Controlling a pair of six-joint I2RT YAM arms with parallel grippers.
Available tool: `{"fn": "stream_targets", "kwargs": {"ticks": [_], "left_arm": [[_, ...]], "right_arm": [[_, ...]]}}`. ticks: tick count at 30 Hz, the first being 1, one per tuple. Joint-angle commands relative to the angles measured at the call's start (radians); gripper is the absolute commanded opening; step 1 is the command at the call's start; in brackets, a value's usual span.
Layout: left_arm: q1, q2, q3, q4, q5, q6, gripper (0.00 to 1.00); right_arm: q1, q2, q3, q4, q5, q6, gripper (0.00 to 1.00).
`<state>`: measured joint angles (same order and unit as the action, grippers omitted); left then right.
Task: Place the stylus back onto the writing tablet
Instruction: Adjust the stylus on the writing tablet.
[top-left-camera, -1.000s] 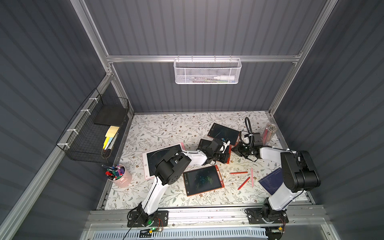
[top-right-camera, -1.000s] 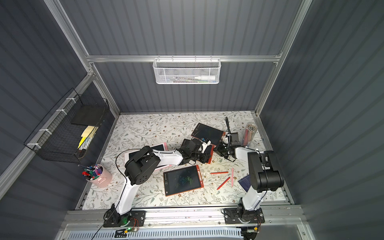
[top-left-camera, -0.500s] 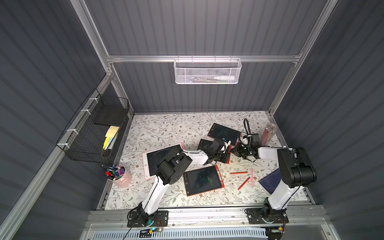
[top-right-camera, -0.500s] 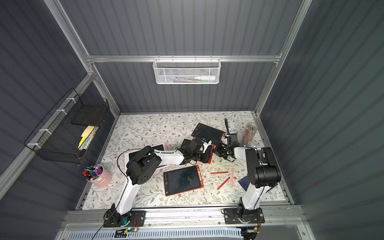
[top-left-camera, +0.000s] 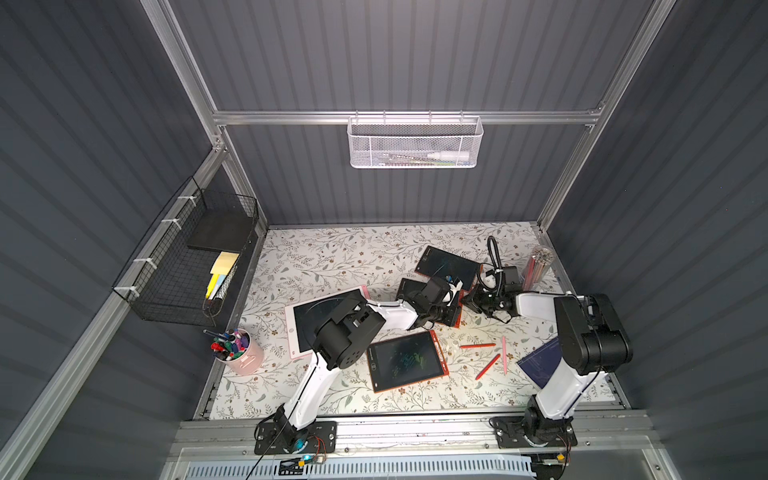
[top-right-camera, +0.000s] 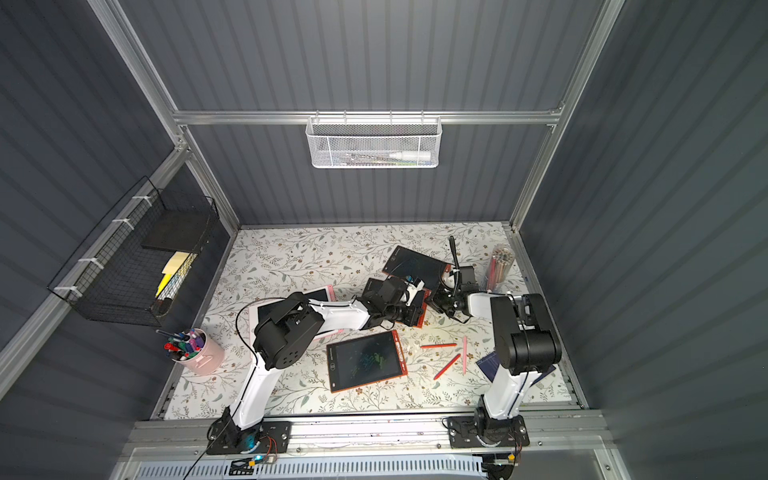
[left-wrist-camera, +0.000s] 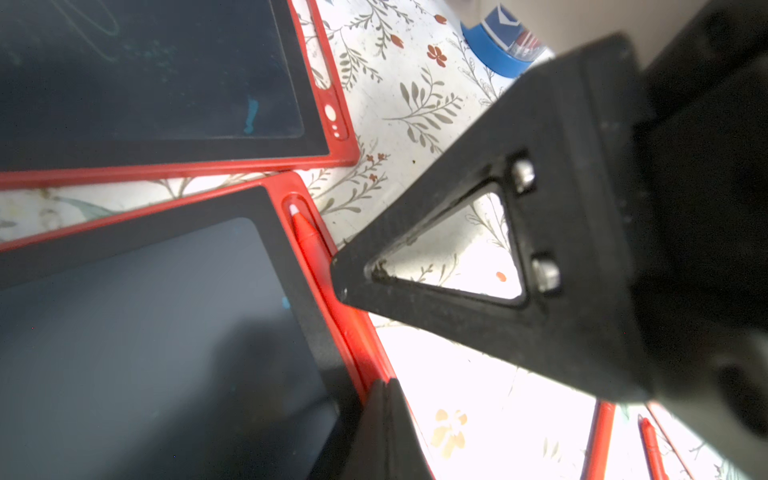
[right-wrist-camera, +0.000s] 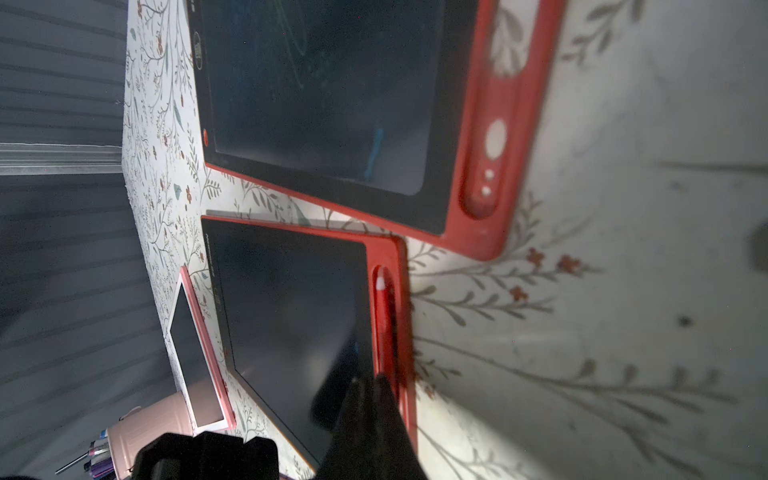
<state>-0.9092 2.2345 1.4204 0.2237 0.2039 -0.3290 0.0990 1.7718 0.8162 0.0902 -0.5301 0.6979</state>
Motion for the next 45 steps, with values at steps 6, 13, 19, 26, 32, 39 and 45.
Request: {"fn": "stream_targets", "kwargs": {"ticks": [6, 13, 19, 26, 32, 39, 45], "left_arm": [[-0.008, 0.006, 0.005, -0.027, -0.019, 0.004, 0.00], [-0.008, -0.003, 0.008, -0.026, -0.017, 0.002, 0.00], [-0.008, -0.010, -0.002, -0.025, -0.023, 0.001, 0.00], [-0.008, -0.022, -0.011, -0.026, -0.027, 0.001, 0.00], [-0.007, -0.024, -0.011, -0.027, -0.028, 0.001, 0.00], [-0.007, -0.028, -0.011, -0.031, -0.032, 0.001, 0.00], [-0.007, -0.029, -0.009, -0.034, -0.031, 0.000, 0.00]], "right_arm": [[0.010, 0.031, 0.024, -0.036, 0.021, -0.024, 0.09], [0.014, 0.019, 0.025, -0.045, 0.030, -0.027, 0.08], [0.013, -0.030, 0.033, -0.064, 0.027, -0.037, 0.06], [0.013, -0.036, 0.037, -0.062, -0.004, -0.040, 0.06], [0.016, -0.007, 0.037, -0.046, -0.021, -0.031, 0.06], [0.021, 0.018, 0.038, -0.052, -0.003, -0.035, 0.06], [0.024, 0.037, 0.031, -0.056, 0.002, -0.037, 0.06]]}}
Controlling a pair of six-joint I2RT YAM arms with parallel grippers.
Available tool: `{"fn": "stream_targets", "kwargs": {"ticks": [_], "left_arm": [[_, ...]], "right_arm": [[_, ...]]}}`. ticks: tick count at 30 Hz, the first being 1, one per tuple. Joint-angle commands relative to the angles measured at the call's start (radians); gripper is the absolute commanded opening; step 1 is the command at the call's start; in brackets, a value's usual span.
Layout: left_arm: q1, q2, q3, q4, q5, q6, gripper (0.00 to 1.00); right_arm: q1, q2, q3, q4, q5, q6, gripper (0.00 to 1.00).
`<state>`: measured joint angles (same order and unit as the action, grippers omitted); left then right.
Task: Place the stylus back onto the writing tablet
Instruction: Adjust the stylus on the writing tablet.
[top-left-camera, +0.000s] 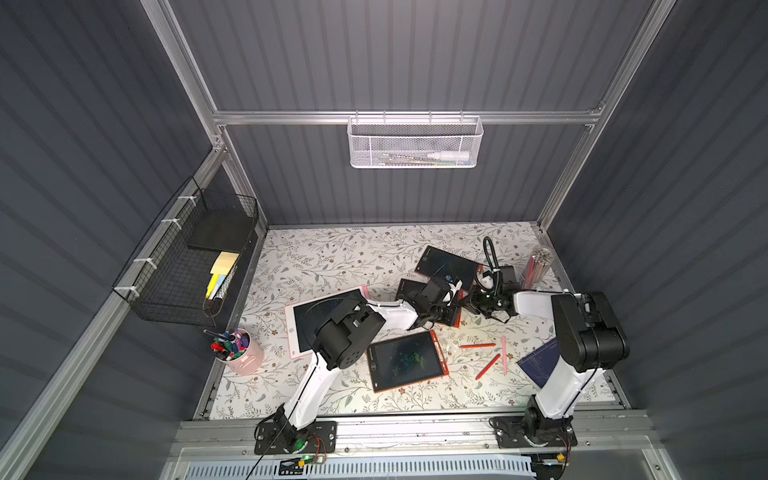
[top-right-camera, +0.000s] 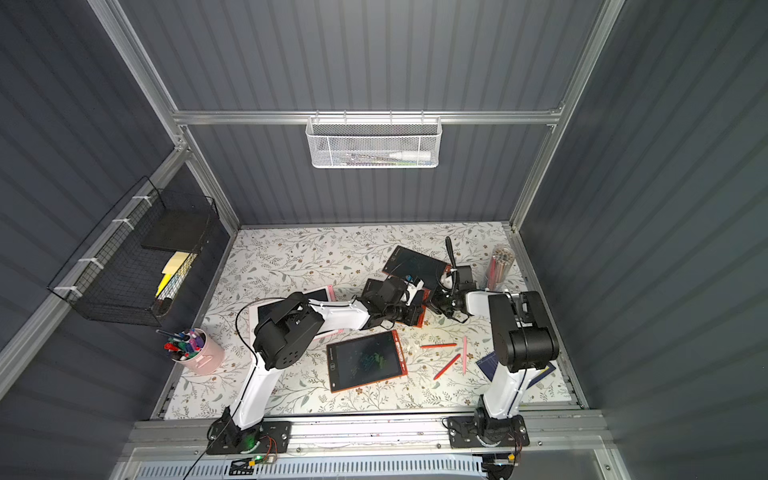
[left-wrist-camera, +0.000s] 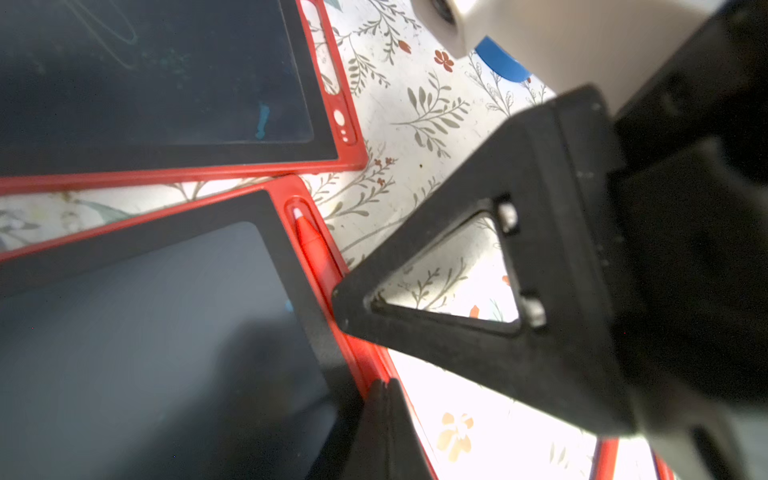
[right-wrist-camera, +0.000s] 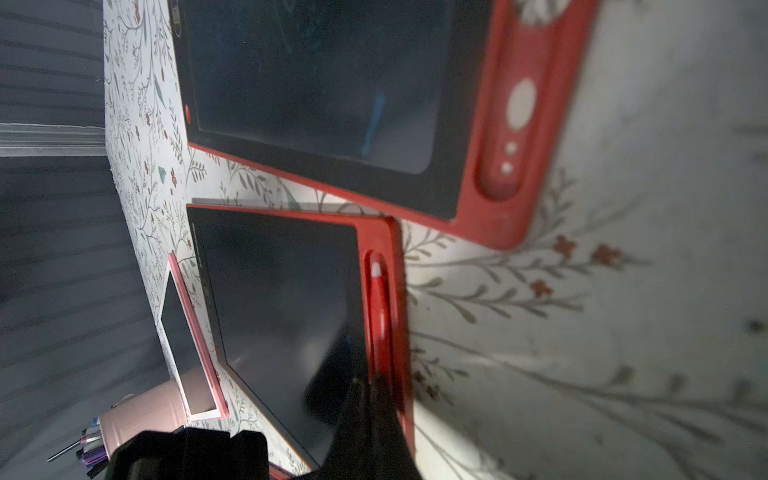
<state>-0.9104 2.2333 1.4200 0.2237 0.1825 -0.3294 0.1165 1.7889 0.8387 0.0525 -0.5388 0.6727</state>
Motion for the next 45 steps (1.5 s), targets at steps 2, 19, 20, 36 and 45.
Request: {"fn": "stream_targets", "kwargs": {"ticks": [2, 19, 20, 36, 45], "left_arm": [[-0.006, -0.030, -0.013, -0.033, -0.008, 0.001, 0.00], [-0.007, -0.043, -0.030, -0.018, -0.007, 0.000, 0.00], [-0.007, -0.044, -0.030, -0.017, -0.005, 0.000, 0.00], [-0.006, -0.047, -0.049, -0.011, 0.008, 0.000, 0.00], [-0.006, -0.055, -0.064, -0.009, 0.008, -0.008, 0.00]], "right_arm": [[0.008, 0.020, 0.004, -0.019, 0.016, -0.015, 0.06], [0.012, 0.016, 0.013, -0.069, 0.073, -0.034, 0.06], [0.012, 0.015, 0.014, -0.071, 0.078, -0.035, 0.06], [0.020, 0.018, 0.021, -0.136, 0.160, -0.060, 0.05], [0.018, -0.031, 0.042, -0.102, 0.068, -0.044, 0.05]]}}
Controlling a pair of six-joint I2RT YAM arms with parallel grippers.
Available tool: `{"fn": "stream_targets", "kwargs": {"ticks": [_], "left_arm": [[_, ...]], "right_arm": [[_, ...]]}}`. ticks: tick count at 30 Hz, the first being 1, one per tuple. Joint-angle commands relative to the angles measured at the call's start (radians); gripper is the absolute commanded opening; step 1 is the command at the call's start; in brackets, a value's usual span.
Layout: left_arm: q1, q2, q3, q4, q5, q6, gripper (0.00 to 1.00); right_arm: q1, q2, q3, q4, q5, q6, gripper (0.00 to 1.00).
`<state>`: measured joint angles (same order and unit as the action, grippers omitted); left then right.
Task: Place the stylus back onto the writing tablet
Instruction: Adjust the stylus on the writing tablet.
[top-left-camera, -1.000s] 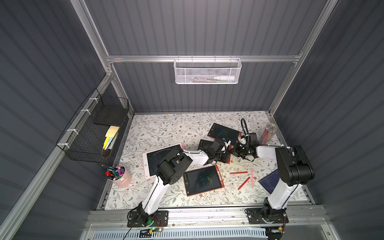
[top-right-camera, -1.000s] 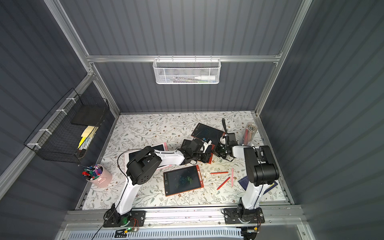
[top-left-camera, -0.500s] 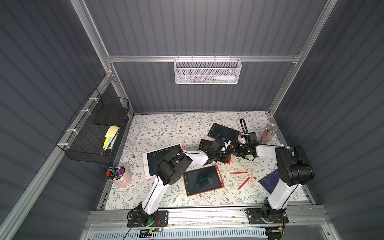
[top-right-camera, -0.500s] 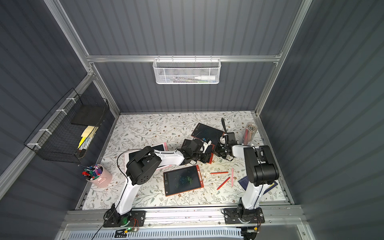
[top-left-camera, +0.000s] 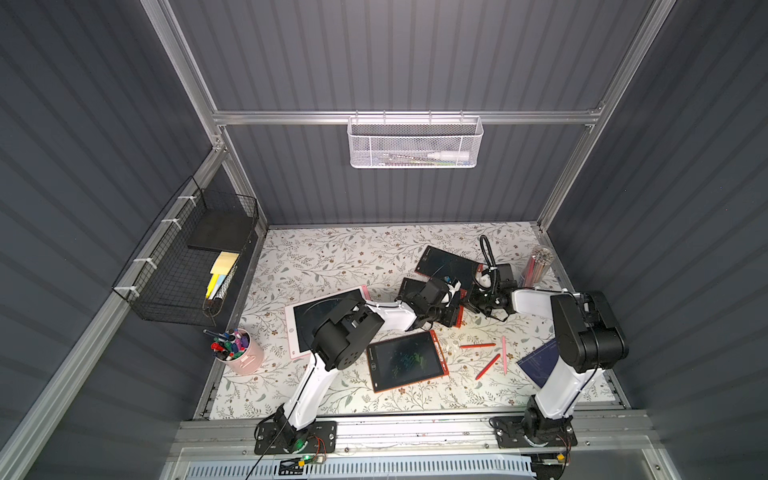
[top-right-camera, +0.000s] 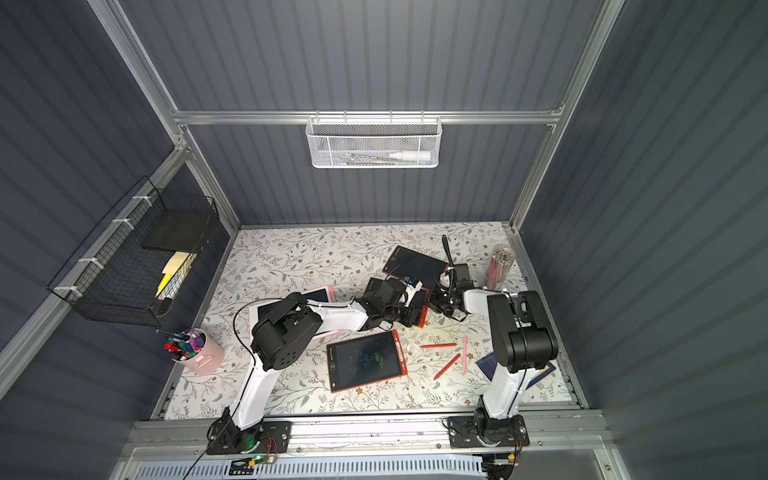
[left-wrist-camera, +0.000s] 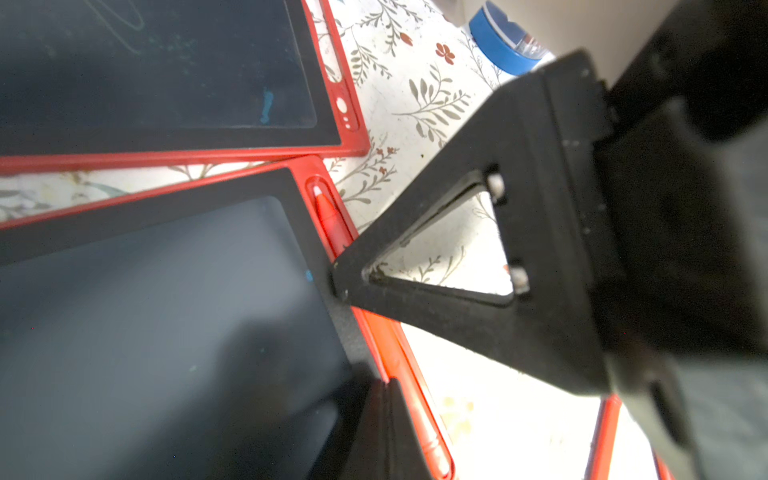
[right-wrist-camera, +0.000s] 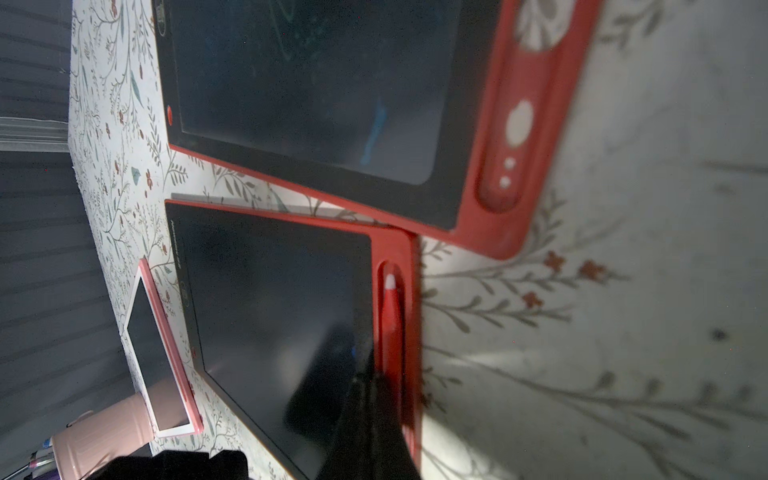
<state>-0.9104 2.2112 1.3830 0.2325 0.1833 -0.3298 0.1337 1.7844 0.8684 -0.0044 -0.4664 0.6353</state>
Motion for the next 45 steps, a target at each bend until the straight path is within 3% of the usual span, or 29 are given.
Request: {"fn": "stream_targets", "kwargs": {"ticks": [1, 7, 17, 35, 45], "left_arm": [[-0.007, -0.034, -0.030, -0.015, 0.008, -0.009, 0.00], [-0.006, -0.038, -0.040, -0.005, 0.008, -0.015, 0.00], [-0.007, -0.044, -0.038, -0.007, 0.008, -0.010, 0.00], [-0.006, -0.047, -0.031, -0.016, 0.004, -0.008, 0.00], [-0.007, -0.050, -0.036, -0.010, 0.001, -0.012, 0.00]], "right_arm": [[0.000, -0.036, 0.014, -0.042, -0.016, -0.005, 0.05], [-0.002, -0.074, -0.007, 0.000, -0.069, 0.005, 0.06], [-0.003, -0.057, -0.003, -0.080, 0.042, -0.019, 0.05], [0.004, 0.016, 0.006, -0.071, 0.041, -0.023, 0.05], [0.010, -0.014, -0.006, -0.051, 0.040, -0.011, 0.05]]}}
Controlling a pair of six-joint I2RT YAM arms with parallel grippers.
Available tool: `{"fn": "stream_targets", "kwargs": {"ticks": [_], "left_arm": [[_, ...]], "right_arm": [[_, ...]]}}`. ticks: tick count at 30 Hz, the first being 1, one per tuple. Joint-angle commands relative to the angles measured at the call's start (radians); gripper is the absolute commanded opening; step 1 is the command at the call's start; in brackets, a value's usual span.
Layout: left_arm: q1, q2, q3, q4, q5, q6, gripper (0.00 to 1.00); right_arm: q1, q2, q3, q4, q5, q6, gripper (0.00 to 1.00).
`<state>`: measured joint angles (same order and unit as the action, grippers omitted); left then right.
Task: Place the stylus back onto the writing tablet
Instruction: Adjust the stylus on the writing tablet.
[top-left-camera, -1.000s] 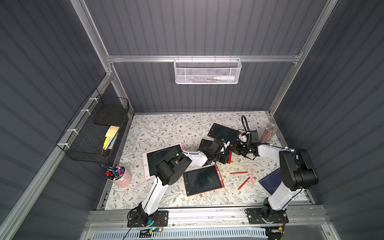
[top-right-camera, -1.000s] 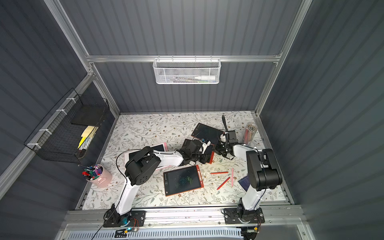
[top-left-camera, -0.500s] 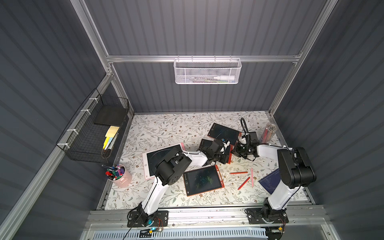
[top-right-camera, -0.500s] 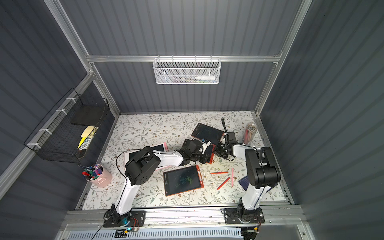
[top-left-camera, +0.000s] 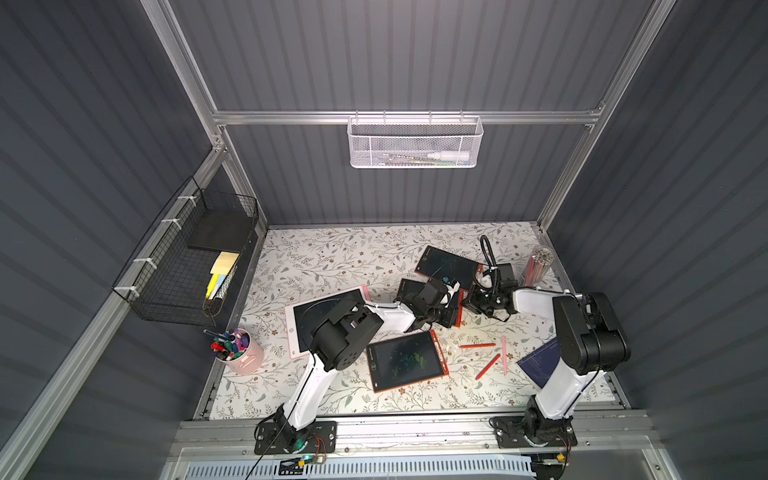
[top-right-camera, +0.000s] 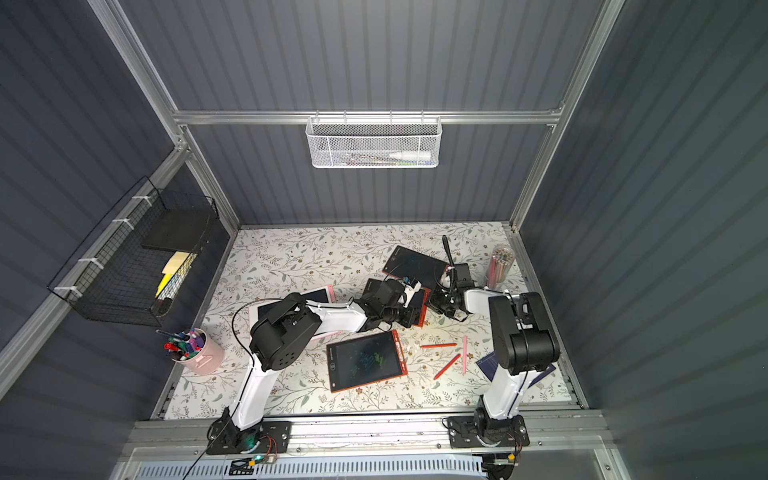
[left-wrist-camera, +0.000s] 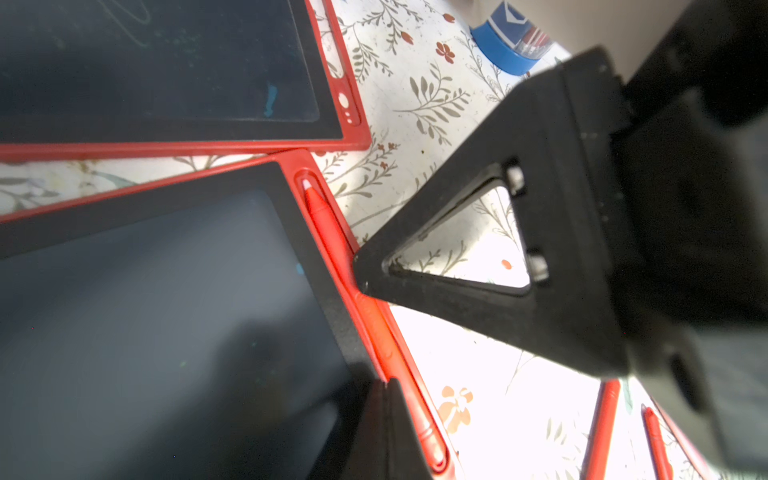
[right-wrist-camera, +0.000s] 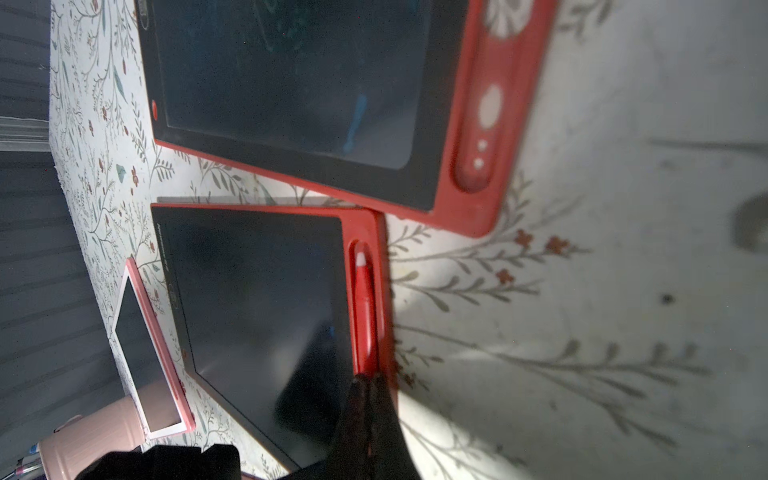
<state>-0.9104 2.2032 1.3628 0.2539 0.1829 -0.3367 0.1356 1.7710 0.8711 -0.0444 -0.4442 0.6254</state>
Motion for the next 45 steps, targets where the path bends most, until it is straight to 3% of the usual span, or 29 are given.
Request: {"fn": "stream_targets", "kwargs": {"ticks": [1, 8, 24, 35, 45], "left_arm": [[-0.007, -0.043, -0.015, -0.033, 0.000, -0.004, 0.00], [-0.006, -0.051, -0.033, -0.026, -0.001, -0.009, 0.00], [-0.007, -0.053, -0.036, -0.013, 0.000, -0.012, 0.00], [-0.007, -0.053, -0.042, -0.013, 0.000, -0.015, 0.00], [-0.007, -0.057, -0.050, -0.007, 0.000, -0.017, 0.00]], "right_arm": [[0.007, -0.009, -0.009, -0.003, 0.013, 0.003, 0.05], [0.006, -0.016, 0.008, 0.026, -0.032, 0.013, 0.05], [0.011, 0.044, -0.007, 0.009, 0.010, -0.006, 0.05], [0.010, -0.027, -0.015, 0.056, -0.046, 0.009, 0.05], [0.012, 0.031, -0.014, 0.051, -0.046, 0.007, 0.05]]}}
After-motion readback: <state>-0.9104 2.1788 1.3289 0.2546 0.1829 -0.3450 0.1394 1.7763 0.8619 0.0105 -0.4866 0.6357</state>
